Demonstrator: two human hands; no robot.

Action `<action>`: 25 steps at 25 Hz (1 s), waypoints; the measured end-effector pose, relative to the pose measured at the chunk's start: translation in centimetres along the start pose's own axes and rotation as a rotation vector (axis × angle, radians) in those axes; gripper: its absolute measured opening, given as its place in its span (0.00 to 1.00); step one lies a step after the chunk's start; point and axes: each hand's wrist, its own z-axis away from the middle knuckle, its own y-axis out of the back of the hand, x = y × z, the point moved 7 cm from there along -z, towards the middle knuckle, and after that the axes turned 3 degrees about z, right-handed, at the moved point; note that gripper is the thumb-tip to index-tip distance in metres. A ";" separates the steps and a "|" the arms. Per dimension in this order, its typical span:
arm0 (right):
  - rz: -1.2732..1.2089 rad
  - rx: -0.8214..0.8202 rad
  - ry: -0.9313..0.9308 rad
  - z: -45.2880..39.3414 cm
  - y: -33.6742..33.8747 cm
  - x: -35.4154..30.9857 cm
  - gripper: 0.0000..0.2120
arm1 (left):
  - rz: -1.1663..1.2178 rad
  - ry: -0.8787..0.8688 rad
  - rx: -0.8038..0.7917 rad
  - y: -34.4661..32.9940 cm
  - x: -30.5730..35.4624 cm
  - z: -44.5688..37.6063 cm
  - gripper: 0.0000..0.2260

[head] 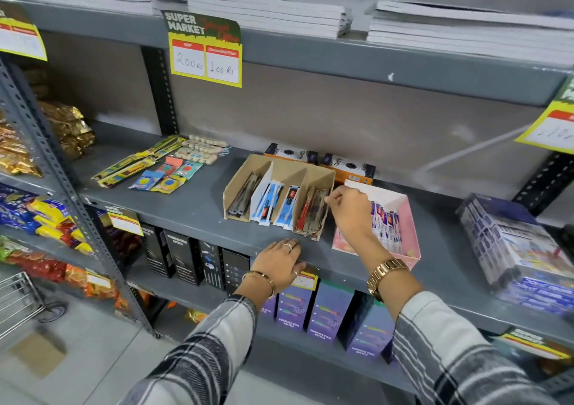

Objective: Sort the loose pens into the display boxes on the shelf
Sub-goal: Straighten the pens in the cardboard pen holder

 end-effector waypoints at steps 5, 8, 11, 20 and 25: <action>0.053 -0.071 0.132 -0.3 -4.0 -5.5 0.11 | -0.008 0.121 0.040 0.2 -5.1 1.3 0.25; 0.108 -0.115 0.159 -0.7 -6.9 -8.2 0.12 | -0.027 0.188 0.040 0.1 -7.8 1.9 0.26; 0.176 -0.179 0.139 -1.0 -9.8 -9.6 0.09 | -0.047 0.205 0.051 0.4 -9.5 2.1 0.26; 0.281 -0.369 -0.056 -1.5 -14.6 -7.7 0.12 | 0.018 0.214 0.076 1.2 -10.1 0.6 0.22; 0.190 -0.445 -0.134 -2.0 -15.1 -7.3 0.09 | 0.028 0.227 0.064 1.6 -9.9 0.5 0.21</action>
